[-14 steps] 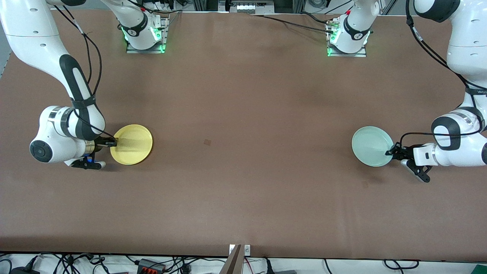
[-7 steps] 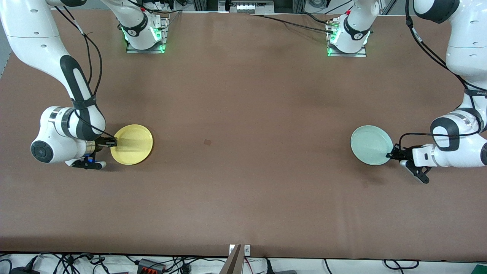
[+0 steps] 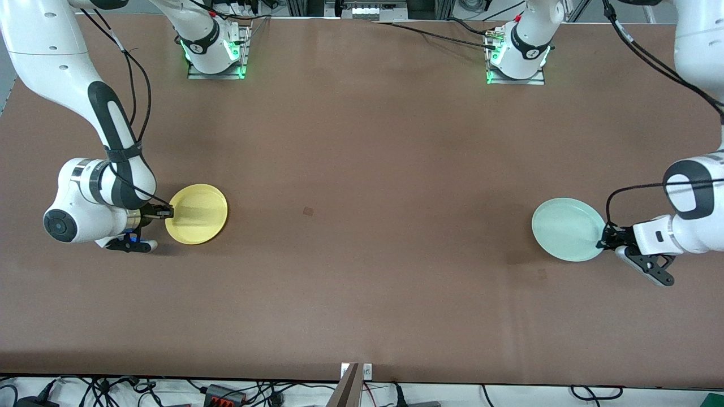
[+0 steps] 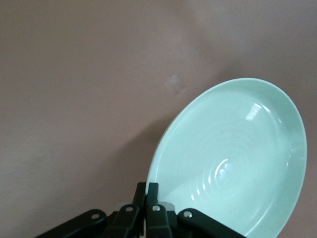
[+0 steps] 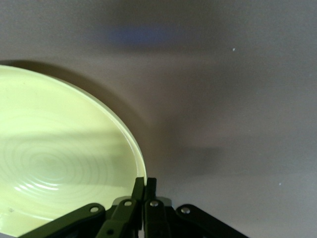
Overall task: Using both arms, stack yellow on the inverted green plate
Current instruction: 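Lift and flip the green plate with the left gripper toward the table middle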
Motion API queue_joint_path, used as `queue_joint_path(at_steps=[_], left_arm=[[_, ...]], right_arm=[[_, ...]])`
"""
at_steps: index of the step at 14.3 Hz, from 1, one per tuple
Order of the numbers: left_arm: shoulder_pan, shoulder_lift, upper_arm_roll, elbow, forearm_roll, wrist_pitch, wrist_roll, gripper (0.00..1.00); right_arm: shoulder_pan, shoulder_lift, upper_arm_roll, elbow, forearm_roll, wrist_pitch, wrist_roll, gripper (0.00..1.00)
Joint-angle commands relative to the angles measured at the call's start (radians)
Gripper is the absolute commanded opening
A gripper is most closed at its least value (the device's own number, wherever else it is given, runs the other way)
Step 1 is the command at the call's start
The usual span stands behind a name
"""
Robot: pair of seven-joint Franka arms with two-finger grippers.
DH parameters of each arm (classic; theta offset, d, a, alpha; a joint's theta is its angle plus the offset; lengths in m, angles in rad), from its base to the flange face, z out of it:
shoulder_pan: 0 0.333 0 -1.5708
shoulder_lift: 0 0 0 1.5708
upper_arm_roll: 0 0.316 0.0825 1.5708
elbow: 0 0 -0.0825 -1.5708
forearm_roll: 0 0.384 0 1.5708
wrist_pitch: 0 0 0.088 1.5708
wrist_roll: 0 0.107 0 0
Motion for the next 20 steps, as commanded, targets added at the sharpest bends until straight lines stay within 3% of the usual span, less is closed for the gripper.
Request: queue_joint_path(at_steps=[1,6,9,13,20], left_arm=[[-0.095,-0.054,0.003,0.004,0.142,-0.060,-0.169,0.01],[-0.246,-0.055,0.003,0.094,0.314,-0.213,-0.422,0.01],[-0.348,-0.055,0.006,0.116,0.351,-0.307,-0.616,0.01],[-0.494,-0.055,0.006,0.121,0.503,-0.358,-0.784,0.01],[-0.818,0.003,0.014,0.119,0.779,-0.519,-1.274,0.01]], right_arm=[[-0.010,0.002,0.006,0.014,0.008,-0.013,-0.022,0.00],[-0.010,-0.062,0.004,0.038,0.002,-0.071,-0.028,0.00],[-0.013,-0.066,0.004,0.138,-0.001,-0.178,-0.033,0.00],[-0.002,-0.066,0.004,0.277,0.002,-0.307,-0.031,0.00],[0.031,-0.046,0.013,0.290,0.016,-0.308,-0.018,0.00]])
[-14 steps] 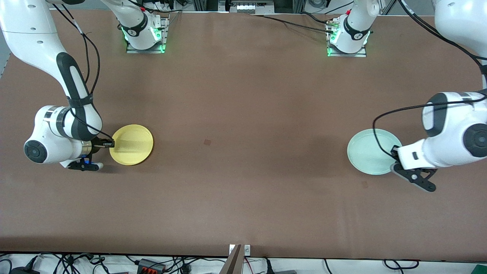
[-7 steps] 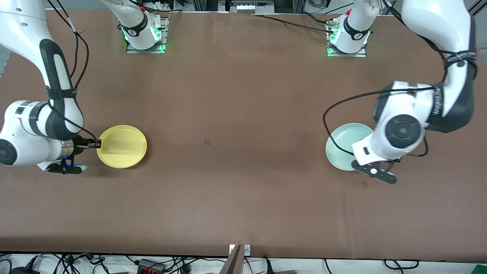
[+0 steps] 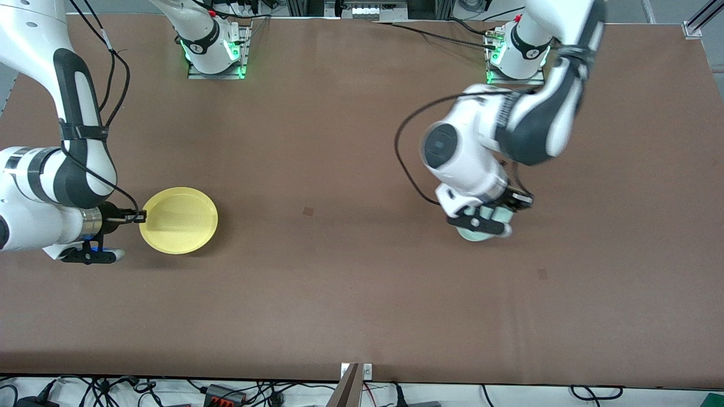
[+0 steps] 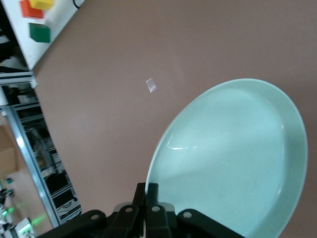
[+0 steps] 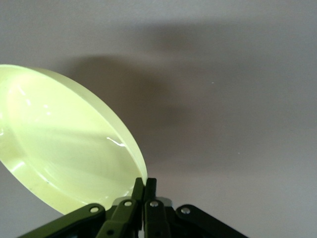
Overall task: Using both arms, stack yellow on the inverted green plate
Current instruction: 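Lift and flip the green plate with the left gripper toward the table middle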
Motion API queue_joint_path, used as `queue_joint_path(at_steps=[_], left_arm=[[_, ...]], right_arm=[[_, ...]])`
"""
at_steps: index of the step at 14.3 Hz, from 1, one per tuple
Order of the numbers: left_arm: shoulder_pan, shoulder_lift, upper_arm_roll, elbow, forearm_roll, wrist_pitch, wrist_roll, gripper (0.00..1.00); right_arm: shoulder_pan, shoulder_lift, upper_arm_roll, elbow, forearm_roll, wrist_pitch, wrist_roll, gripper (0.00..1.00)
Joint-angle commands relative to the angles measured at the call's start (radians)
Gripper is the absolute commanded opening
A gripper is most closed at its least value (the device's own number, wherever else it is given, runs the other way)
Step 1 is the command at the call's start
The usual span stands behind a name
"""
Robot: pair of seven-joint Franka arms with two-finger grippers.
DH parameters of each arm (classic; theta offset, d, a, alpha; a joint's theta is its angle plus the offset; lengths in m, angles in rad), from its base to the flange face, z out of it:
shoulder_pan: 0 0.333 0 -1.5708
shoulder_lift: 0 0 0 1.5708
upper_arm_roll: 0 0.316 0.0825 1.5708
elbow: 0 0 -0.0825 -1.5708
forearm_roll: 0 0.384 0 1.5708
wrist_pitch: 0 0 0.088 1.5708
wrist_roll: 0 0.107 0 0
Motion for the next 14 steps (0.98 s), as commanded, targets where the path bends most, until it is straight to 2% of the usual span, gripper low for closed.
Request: queue_joint_path(at_steps=[1,4,7,9,12,14], left_arm=[[-0.112,0.067,0.021,0.024,0.141,-0.068,-0.113,0.01],[-0.200,0.110,0.023,0.023,0.233,-0.088,-0.224,0.01],[-0.289,0.168,0.023,0.023,0.270,-0.101,-0.397,0.01],[-0.338,0.207,0.021,0.019,0.334,-0.101,-0.494,0.01],[-0.392,0.253,0.020,0.019,0.344,-0.104,-0.598,0.01],[-0.427,0.293,0.020,0.019,0.344,-0.104,-0.678,0.01]], right_arm=[[0.012,0.015,0.003,0.016,0.016,-0.021,-0.007,0.00],[0.018,0.018,0.049,0.013,0.038,-0.024,-0.015,0.00],[0.024,0.018,0.054,0.013,0.098,-0.024,-0.009,0.00],[0.024,0.015,0.056,0.015,0.130,-0.036,-0.013,0.00],[0.023,0.012,0.056,0.015,0.264,-0.050,-0.010,0.00],[0.026,0.014,0.057,0.012,0.296,-0.052,-0.012,0.00]])
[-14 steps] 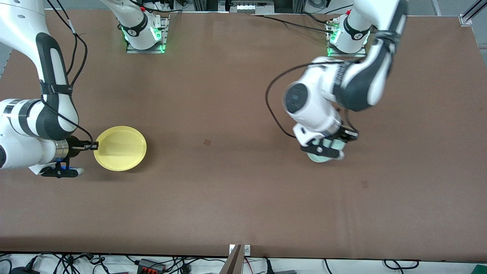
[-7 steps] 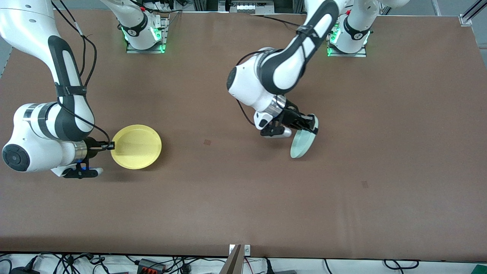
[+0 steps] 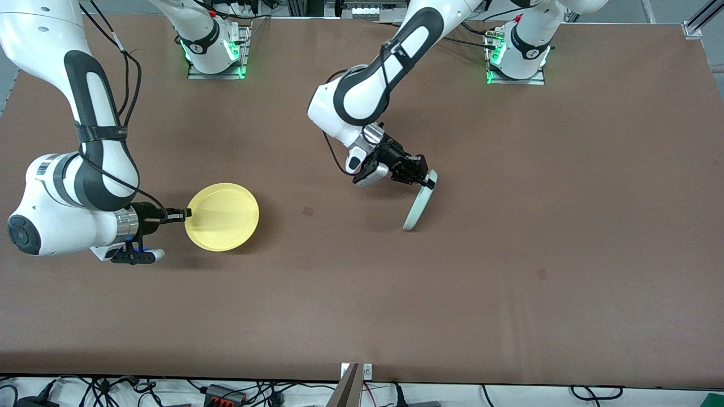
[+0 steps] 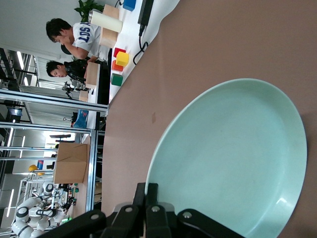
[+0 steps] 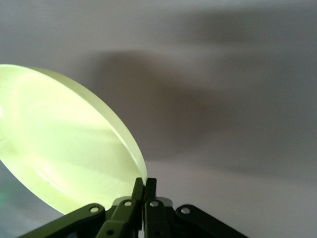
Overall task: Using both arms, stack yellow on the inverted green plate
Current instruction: 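Lift and flip the green plate with the left gripper toward the table middle, then lower the inverted green plate onto the table with the left gripper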
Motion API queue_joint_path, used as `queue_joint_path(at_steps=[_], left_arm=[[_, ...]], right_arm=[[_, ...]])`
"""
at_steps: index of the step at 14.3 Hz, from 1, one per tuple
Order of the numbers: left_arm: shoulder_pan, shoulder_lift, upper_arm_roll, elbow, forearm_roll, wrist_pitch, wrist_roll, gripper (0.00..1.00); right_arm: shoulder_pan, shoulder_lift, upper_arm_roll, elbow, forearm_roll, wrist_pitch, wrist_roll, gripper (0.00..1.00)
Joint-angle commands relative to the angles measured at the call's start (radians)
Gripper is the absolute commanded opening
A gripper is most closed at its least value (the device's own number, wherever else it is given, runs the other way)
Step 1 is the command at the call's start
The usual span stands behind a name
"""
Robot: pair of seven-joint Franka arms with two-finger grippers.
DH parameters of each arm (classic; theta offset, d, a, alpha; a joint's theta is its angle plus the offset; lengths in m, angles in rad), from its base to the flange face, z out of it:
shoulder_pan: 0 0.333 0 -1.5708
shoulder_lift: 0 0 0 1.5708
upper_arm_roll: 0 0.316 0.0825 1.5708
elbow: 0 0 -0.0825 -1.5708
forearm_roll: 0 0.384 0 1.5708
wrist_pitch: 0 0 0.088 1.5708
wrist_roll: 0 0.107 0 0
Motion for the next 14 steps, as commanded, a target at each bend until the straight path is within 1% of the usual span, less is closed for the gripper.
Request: queue_joint_path(at_steps=[1,2,3,4,5,6,7,9,12,14], left_arm=[[-0.053,0.064,0.012,0.020,0.018,-0.006,-0.096,0.01],[-0.068,0.081,0.011,0.020,0.018,-0.006,-0.122,0.04],[-0.071,0.086,0.011,0.020,0.017,-0.006,-0.133,0.26],[-0.067,0.081,0.009,0.020,0.014,0.006,-0.136,0.70],[-0.061,0.080,0.006,0.029,0.008,0.045,-0.134,0.84],[-0.054,0.072,0.006,0.052,-0.008,0.120,-0.137,1.00],[-0.042,0.071,0.005,0.069,-0.052,0.162,-0.136,1.00],[-0.022,0.066,0.006,0.121,-0.193,0.242,-0.137,1.00],[0.045,0.012,0.006,0.123,-0.363,0.409,-0.137,1.00],[0.091,0.002,0.005,0.111,-0.419,0.504,-0.136,1.00]], right_arm=[[-0.003,-0.005,0.006,0.009,0.038,-0.042,-0.012,0.00],[-0.008,-0.002,0.009,0.011,0.085,-0.077,-0.012,0.00],[-0.008,-0.002,0.007,0.011,0.168,-0.093,-0.014,0.00],[-0.008,-0.001,0.007,0.009,0.189,-0.093,-0.012,0.00],[-0.006,-0.001,0.007,0.009,0.189,-0.094,-0.012,0.00],[-0.006,0.001,0.007,0.009,0.189,-0.094,-0.012,0.00],[-0.006,0.001,0.007,0.009,0.192,-0.093,-0.012,0.00],[-0.005,0.002,0.007,0.009,0.192,-0.091,-0.012,0.00],[-0.005,0.010,0.009,0.011,0.198,-0.091,-0.015,0.00],[0.018,0.018,0.012,0.012,0.199,-0.085,-0.028,0.00]])
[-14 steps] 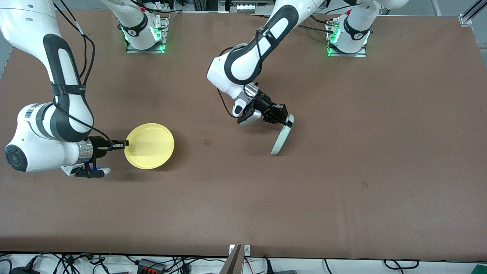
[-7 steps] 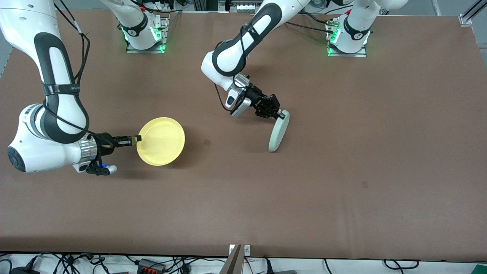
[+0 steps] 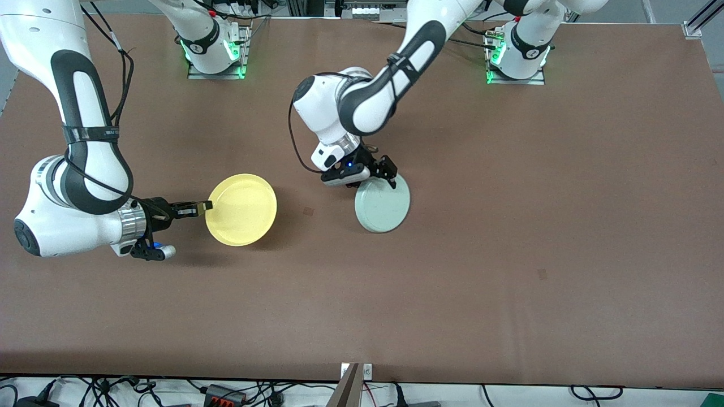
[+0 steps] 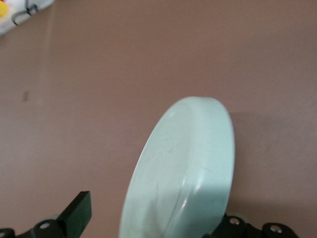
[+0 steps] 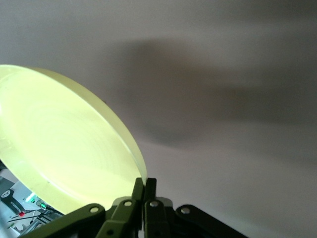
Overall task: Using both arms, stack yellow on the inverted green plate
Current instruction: 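Lower the inverted green plate onto the table with the left gripper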
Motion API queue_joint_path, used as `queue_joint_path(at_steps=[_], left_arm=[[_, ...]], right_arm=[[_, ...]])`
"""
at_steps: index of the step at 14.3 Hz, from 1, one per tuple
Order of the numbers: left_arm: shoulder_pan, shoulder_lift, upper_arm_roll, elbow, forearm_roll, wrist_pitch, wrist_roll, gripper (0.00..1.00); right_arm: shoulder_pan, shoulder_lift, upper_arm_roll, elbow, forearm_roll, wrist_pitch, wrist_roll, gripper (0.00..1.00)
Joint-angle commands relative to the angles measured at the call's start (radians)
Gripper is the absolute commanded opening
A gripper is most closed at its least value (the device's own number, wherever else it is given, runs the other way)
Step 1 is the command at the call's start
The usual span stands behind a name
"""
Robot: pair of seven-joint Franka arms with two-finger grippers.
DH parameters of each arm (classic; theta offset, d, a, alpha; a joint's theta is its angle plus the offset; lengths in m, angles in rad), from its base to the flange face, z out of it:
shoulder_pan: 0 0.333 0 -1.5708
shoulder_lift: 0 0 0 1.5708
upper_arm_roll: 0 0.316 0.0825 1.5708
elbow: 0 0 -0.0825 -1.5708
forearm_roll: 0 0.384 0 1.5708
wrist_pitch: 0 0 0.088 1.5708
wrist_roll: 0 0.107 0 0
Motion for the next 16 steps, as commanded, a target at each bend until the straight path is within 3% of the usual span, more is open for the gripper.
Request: queue_joint_path(at_steps=[1,6,11,16], left_arm=[[0.061,-0.028,-0.010,-0.016,-0.080,0.098,-0.001,1.00],[0.120,-0.031,-0.013,-0.028,-0.204,0.223,0.006,1.00],[0.177,-0.023,-0.047,-0.126,-0.239,0.445,0.007,1.00],[0.231,-0.106,-0.052,-0.163,-0.239,0.445,0.042,1.00]], right_arm=[[0.024,0.016,0.006,0.012,0.022,-0.010,-0.014,0.00],[0.030,0.036,0.006,0.012,0.052,-0.015,-0.023,0.00],[0.032,0.036,0.003,0.011,0.044,-0.016,-0.031,0.00],[0.036,0.034,0.003,0.001,0.044,-0.020,-0.014,0.00]])
